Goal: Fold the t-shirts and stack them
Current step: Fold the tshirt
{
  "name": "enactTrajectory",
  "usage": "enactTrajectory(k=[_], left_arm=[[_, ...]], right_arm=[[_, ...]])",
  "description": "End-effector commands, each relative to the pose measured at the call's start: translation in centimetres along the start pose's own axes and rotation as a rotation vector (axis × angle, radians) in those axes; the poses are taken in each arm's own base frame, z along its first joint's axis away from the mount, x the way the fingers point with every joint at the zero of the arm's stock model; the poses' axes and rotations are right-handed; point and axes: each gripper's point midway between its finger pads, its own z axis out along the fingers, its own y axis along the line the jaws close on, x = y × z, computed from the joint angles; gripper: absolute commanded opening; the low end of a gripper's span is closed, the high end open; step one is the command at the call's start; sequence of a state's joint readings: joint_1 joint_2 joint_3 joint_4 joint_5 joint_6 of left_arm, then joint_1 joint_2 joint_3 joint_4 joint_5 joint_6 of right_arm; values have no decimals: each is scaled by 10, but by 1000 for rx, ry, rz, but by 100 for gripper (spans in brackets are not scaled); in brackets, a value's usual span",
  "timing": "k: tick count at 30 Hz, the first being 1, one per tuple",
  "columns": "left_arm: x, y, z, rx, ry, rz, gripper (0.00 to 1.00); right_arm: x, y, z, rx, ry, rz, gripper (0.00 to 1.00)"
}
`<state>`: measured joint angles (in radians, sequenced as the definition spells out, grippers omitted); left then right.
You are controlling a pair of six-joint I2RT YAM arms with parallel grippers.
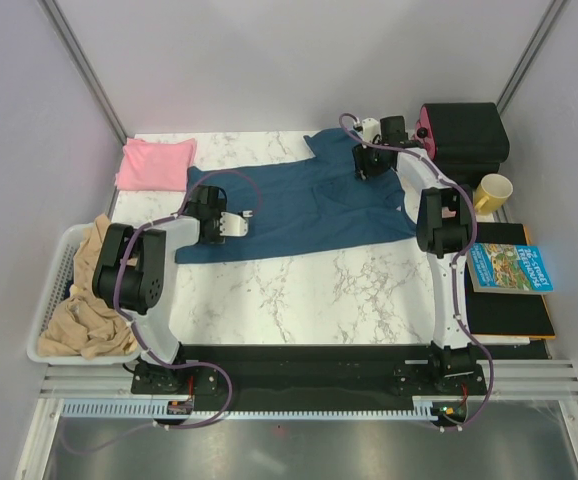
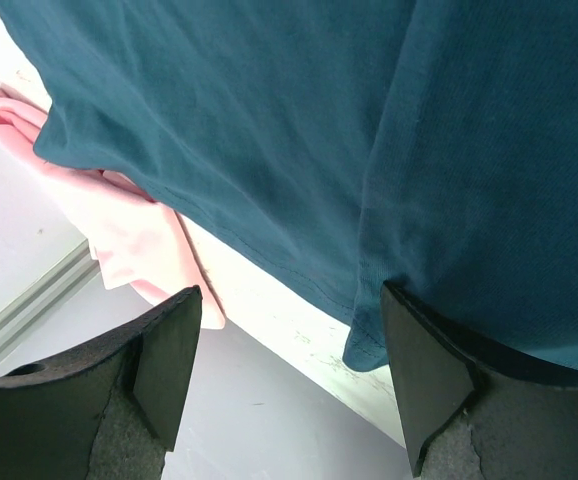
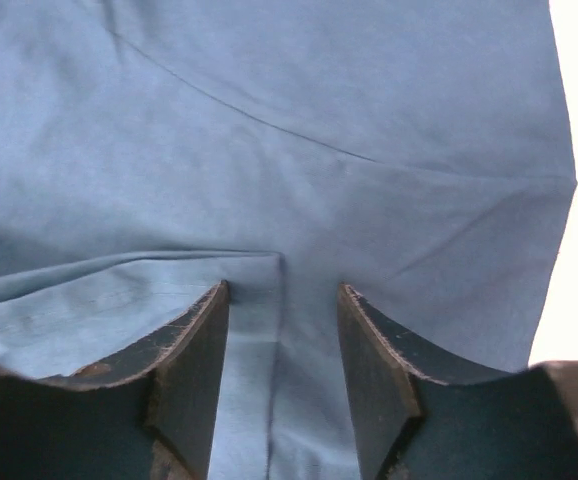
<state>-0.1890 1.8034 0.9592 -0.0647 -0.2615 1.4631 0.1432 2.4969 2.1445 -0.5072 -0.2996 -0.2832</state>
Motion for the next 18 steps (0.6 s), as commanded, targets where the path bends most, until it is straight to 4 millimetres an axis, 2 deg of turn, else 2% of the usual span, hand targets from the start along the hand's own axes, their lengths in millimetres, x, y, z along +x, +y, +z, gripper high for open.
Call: enactTrajectory(k=[1, 3, 5, 16, 18], left_arm=[[-4, -20, -10, 75, -9, 7, 80], [-6, -19, -10, 72, -10, 12, 80], [-8, -17, -10, 68, -10, 15, 80], [-12, -13, -6, 72, -15, 23, 80], [-13, -12, -5, 73, -19, 25, 80]], right_arm=[[-20, -3, 1, -28, -68, 18, 53], [-19, 1, 2, -48, -69, 13, 46], [-19, 4, 2, -57, -71, 10, 45], [-29, 13, -10, -92, -88, -16, 45], [-27, 14, -9, -89, -81, -18, 35]])
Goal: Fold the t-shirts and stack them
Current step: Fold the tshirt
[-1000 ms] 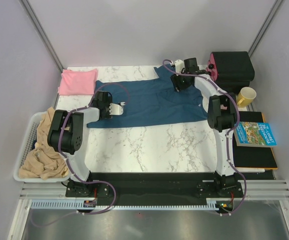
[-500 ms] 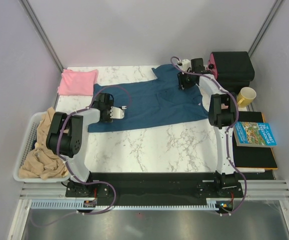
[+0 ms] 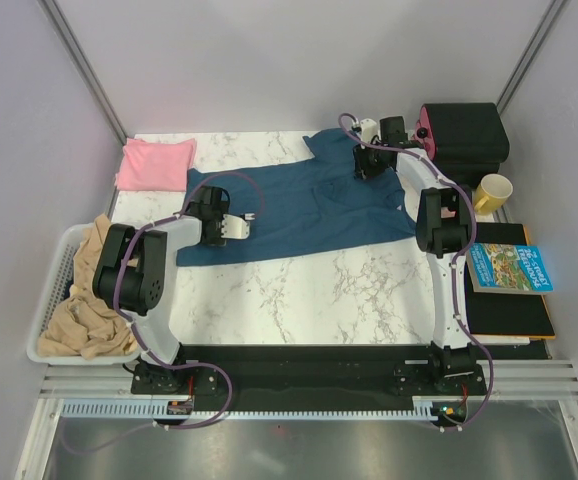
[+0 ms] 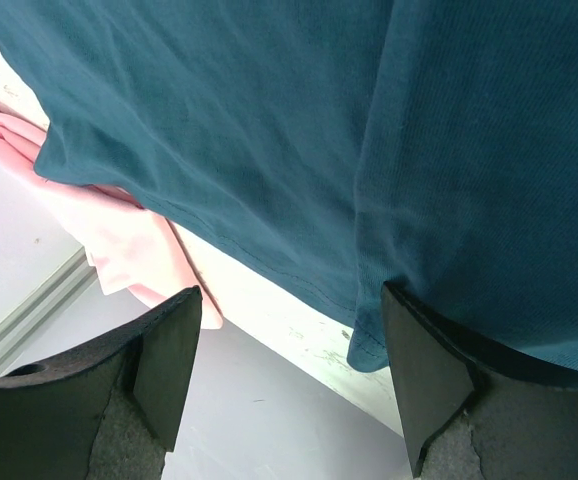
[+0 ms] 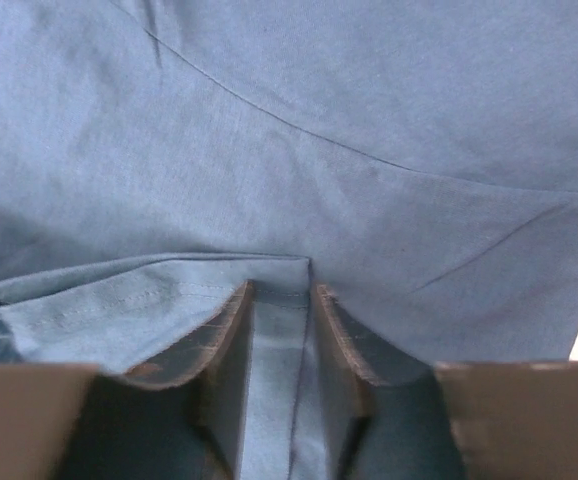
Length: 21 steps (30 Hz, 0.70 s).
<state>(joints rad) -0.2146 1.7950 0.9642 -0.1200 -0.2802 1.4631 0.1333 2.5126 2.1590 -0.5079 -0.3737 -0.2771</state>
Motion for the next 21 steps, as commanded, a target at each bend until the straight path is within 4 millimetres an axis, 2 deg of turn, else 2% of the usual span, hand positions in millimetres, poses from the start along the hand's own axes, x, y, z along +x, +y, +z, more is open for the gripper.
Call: enactTrajectory(k=[1, 2, 8, 15, 21], left_arm=[[-8, -6, 2, 40, -27, -6, 80], [-8, -6, 2, 41, -27, -7, 80], [-8, -11, 3, 50, -27, -16, 80], [-9, -17, 6, 65, -29, -24, 80], [-10, -19, 8, 69, -33, -30, 80]], right_arm=[[-26, 9, -10, -21, -57, -40, 29], [-24, 9, -9, -15, -51, -41, 19], [-26, 10, -8, 4, -47, -67, 0], [-36, 10, -15, 32, -57, -115, 0], [-55, 6, -29, 86, -99, -152, 0]])
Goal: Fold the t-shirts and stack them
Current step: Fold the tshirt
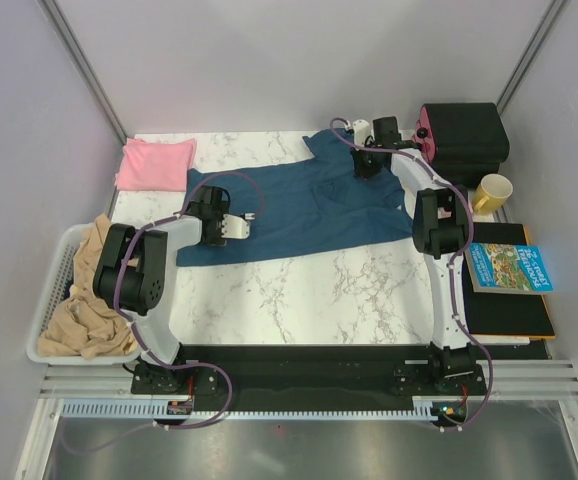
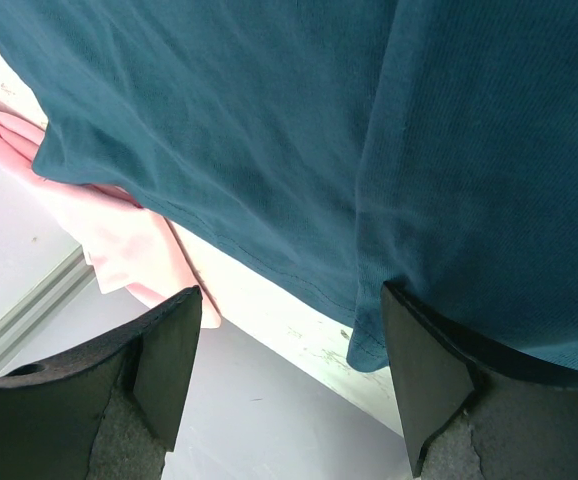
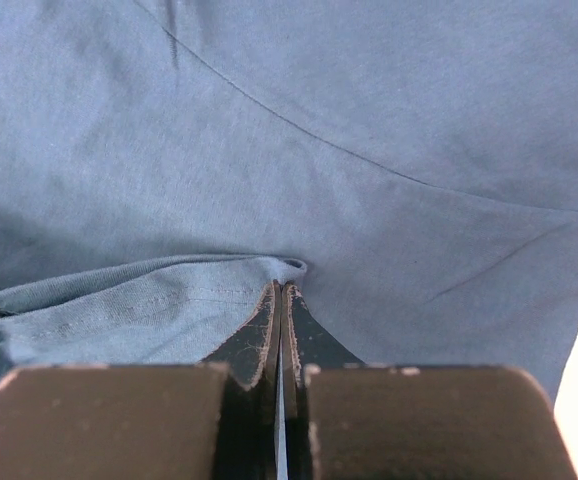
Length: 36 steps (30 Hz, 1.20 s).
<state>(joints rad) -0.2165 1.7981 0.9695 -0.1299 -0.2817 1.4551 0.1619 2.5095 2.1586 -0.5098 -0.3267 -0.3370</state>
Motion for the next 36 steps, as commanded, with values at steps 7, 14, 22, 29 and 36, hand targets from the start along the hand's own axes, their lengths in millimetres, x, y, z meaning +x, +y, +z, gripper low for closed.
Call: enactTrajectory(k=[7, 14, 22, 29, 36], left_arm=[[-12, -20, 9, 67, -35, -23, 80], [-13, -18, 10, 65, -36, -22, 80], [-15, -19, 11, 69, -36, -22, 80], [-18, -18, 12, 68, -41, -17, 80], [-19, -15, 15, 67, -41, -17, 80]], right_arm=[[-76, -11, -45, 120, -183, -79, 0], [-89, -13, -49, 151, -219, -89, 0], [-93, -14, -44, 171, -238, -78, 0], [-104, -7, -42, 175, -264, -104, 0], [-105, 1, -38, 174, -260, -137, 0]])
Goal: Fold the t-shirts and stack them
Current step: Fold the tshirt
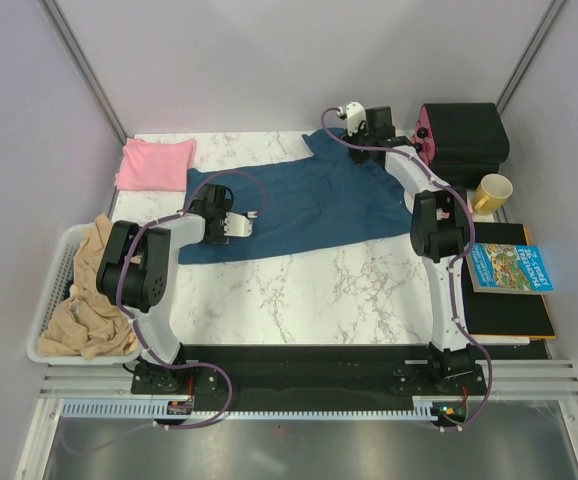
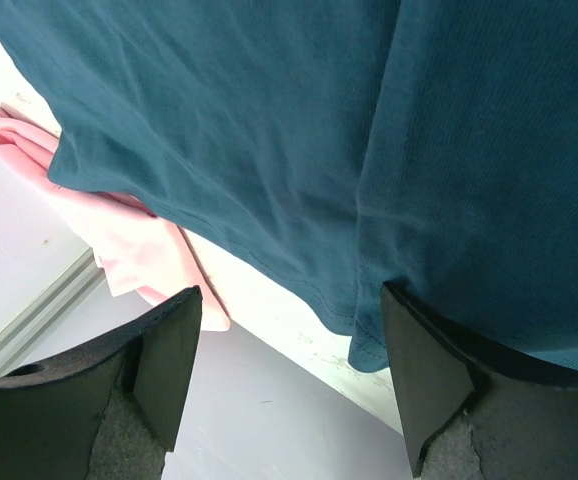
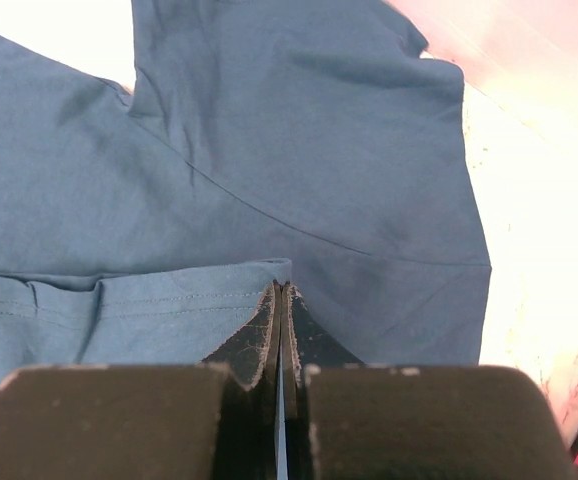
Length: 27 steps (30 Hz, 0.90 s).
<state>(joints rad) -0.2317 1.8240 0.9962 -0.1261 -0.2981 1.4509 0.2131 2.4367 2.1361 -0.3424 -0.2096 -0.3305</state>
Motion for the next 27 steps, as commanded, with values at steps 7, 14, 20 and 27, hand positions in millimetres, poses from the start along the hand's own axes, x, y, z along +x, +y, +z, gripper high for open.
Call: enactTrajectory(k=[7, 14, 20, 27], left_arm=[[-14, -19, 13, 73, -48, -21, 80], [-12, -11, 11, 52, -34, -54, 81], [-2, -9, 8, 37, 21, -117, 83], [10, 19, -18, -29, 27, -226, 84]], right_arm=[[-28, -11, -9, 148, -42, -97, 37], [-55, -33, -47, 290, -103, -86, 48], [-59, -26, -77, 262, -86, -98, 50], [4, 43, -87, -109, 131, -162, 42]])
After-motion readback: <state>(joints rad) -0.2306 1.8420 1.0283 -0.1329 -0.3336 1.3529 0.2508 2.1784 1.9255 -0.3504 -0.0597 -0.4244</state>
